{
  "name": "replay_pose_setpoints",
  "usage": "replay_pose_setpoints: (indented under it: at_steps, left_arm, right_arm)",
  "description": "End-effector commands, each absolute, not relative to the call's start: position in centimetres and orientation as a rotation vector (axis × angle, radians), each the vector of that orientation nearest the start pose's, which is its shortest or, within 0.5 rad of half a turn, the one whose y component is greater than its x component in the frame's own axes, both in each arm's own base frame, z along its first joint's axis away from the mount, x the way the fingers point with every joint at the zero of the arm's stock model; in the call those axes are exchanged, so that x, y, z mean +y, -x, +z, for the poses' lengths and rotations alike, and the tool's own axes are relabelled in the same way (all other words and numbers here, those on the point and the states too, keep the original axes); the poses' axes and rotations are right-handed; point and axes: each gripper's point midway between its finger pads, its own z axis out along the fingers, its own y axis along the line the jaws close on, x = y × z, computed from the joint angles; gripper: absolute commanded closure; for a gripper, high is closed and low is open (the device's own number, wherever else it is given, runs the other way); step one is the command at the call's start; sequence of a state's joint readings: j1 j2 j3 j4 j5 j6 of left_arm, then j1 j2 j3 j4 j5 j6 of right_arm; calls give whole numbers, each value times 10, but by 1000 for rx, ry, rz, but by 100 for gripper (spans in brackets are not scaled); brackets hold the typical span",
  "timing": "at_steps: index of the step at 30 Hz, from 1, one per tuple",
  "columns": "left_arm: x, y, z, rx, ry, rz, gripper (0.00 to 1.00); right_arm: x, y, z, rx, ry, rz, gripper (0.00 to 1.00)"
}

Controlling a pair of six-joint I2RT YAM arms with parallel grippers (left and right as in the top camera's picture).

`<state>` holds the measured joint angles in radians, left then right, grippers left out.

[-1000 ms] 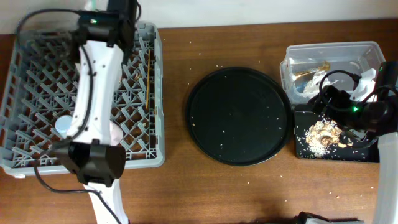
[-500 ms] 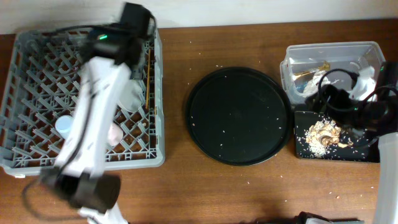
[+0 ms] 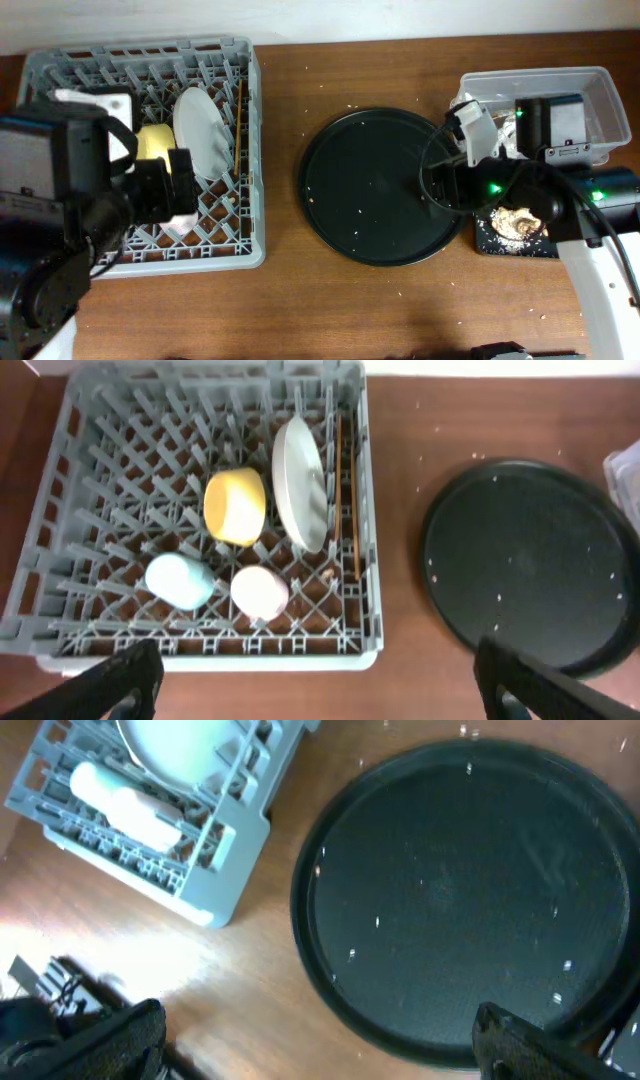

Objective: Sort waste into correct bins and load items into the dishwasher rack

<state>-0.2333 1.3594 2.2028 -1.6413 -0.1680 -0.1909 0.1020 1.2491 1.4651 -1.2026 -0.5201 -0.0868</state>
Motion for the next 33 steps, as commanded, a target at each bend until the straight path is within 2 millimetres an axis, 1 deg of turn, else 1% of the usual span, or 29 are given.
replay_pose_setpoints:
  at_steps: [1,2,3,4,5,6,7,8,9,10,11,12,14,15,16,17,18,19,20,21,31,32,33]
  left_arm:
    - [-29,-243,413,2399,19,0,1]
    - [-29,-243,413,2399,19,0,1]
    - [-29,-243,413,2399,19,0,1]
    - [-29,-243,413,2399,19,0,1]
    - [-29,-243,413,2399,19,0,1]
    - [-29,-243,413,2399,19,0,1]
    - [-29,-243,413,2399,19,0,1]
    - [-29,-243,413,2399,19,0,1]
    - [-29,-243,413,2399,19,0,1]
    - [-29,-243,413,2399,19,0,1]
    - [-29,-243,413,2399,19,0,1]
    - [-29,-243,413,2399,19,0,1]
    - [-29,-243,413,2399,19,0,1]
    - [-29,-243,413,2399,19,0,1]
    - [-29,-243,413,2399,19,0,1]
    - [-29,-243,413,2399,19,0,1]
    - [-29,-243,413,2399,19,0,1]
    - [-29,-243,413,2399,19,0,1]
    - [-29,-243,413,2399,19,0,1]
    - [-29,-243,413,2399,19,0,1]
    - [-29,-243,413,2398,19,0,1]
    - [-22,-241,416,2382,35,42,1]
    - [-21,-239,417,2374,39,48,1]
  right_arm:
    - [110,-278,289,2405,587,554,2]
    - [113,-273,315,2194,794,463,2]
    - [113,-263,332,2046,891,379,2]
    - [111,-253,338,1957,944,312,2]
    - [102,-241,338,1864,977,192,1]
    - [92,-229,330,1795,966,77,2]
    - [84,-218,312,1745,934,5,2]
    - [82,-208,294,1702,922,-12,1]
    - [82,-199,269,1662,910,-16,2]
    - [81,-198,255,1661,862,-1,2]
    - [75,-198,223,1694,731,56,2]
    - [73,-198,202,1715,666,89,2]
    - [68,-207,176,1702,554,132,1]
    - [66,-215,167,1703,494,159,2]
    - [65,-221,162,1683,472,164,1]
    - [65,-227,160,1641,471,154,2]
    - [65,-233,164,1562,471,136,2]
    - [65,-234,167,1531,471,128,2]
    - [65,-234,168,1528,471,127,1]
    - [65,-234,164,1545,471,132,1]
    - [65,-234,164,1548,471,132,2]
    - [65,-234,164,1548,471,132,1]
    - [65,-234,164,1548,471,132,2]
